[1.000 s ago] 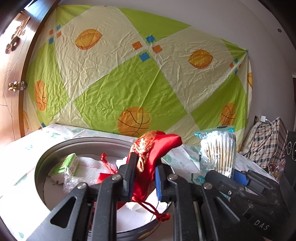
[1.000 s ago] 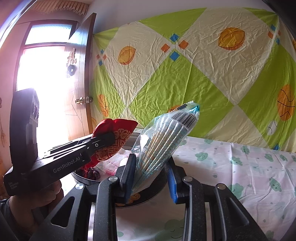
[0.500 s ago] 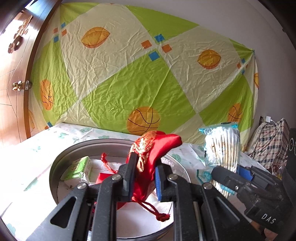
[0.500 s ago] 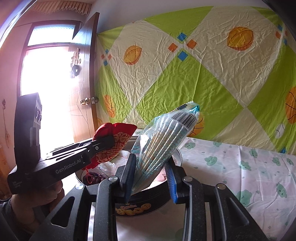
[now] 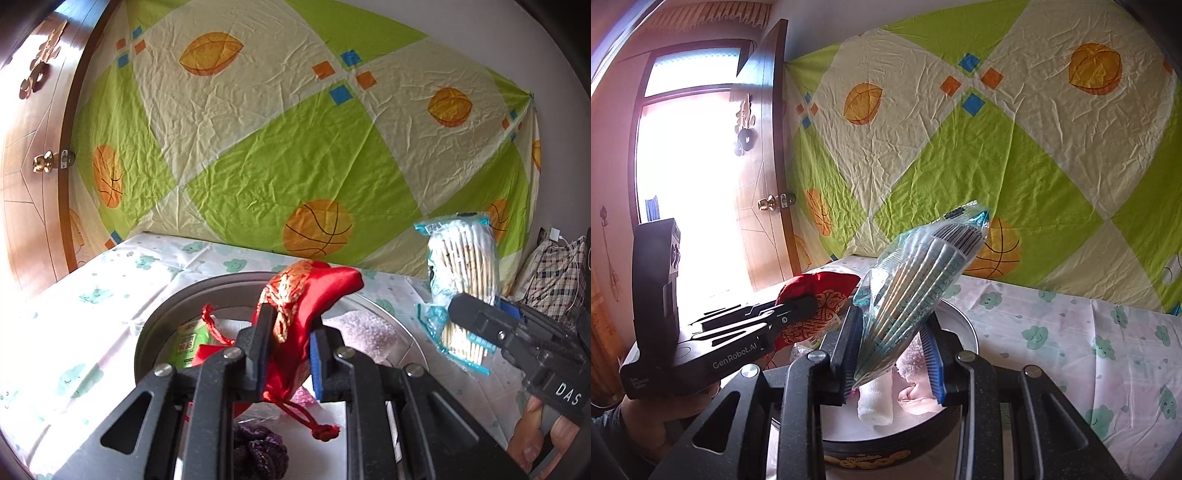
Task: Organize soft objects
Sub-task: 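Lower the red pouch and swab bag into the tin and open both tools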
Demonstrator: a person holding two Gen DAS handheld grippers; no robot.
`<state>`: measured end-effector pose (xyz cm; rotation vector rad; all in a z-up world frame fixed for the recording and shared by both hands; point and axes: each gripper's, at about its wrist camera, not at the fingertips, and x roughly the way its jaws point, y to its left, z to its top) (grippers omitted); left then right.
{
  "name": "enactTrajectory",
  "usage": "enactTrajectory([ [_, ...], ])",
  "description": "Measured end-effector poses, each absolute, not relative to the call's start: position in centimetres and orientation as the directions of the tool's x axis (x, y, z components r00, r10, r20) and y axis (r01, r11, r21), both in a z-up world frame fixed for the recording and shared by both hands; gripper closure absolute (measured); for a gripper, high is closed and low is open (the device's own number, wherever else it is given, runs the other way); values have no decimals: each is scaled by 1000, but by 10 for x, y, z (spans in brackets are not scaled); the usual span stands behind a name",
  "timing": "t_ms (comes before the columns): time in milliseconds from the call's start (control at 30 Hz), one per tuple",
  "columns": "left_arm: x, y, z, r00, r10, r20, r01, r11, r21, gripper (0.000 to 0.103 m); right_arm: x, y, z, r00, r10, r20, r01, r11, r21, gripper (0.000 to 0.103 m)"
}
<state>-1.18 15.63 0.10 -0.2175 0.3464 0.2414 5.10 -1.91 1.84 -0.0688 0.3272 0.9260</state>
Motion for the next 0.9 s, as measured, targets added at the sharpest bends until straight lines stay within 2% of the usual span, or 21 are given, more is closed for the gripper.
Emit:
enactTrajectory([
  [633,33,183,-19,816,194,-545,-285,955,-86,86,99,39,-8,451,732,-511,-787,596,159,68],
  [667,33,184,-19,815,192,-547,-287,954,-92,82,99,40,-11,444,730,-520,-789,593,159,66],
  [733,32,183,-18,816,202,-542,-290,954,-81,80,98,39,-13,450,725,-521,-785,599,156,50],
  [767,32,183,-18,814,207,-543,-293,953,-76,77,98,37,-13,455,727,-515,-783,602,158,39],
  [800,32,183,-18,812,208,-546,-296,952,-77,73,97,35,-12,458,729,-509,-781,603,161,33],
  [900,29,185,-17,815,209,-540,-301,949,-88,59,95,30,-9,476,726,-496,-773,614,158,32],
])
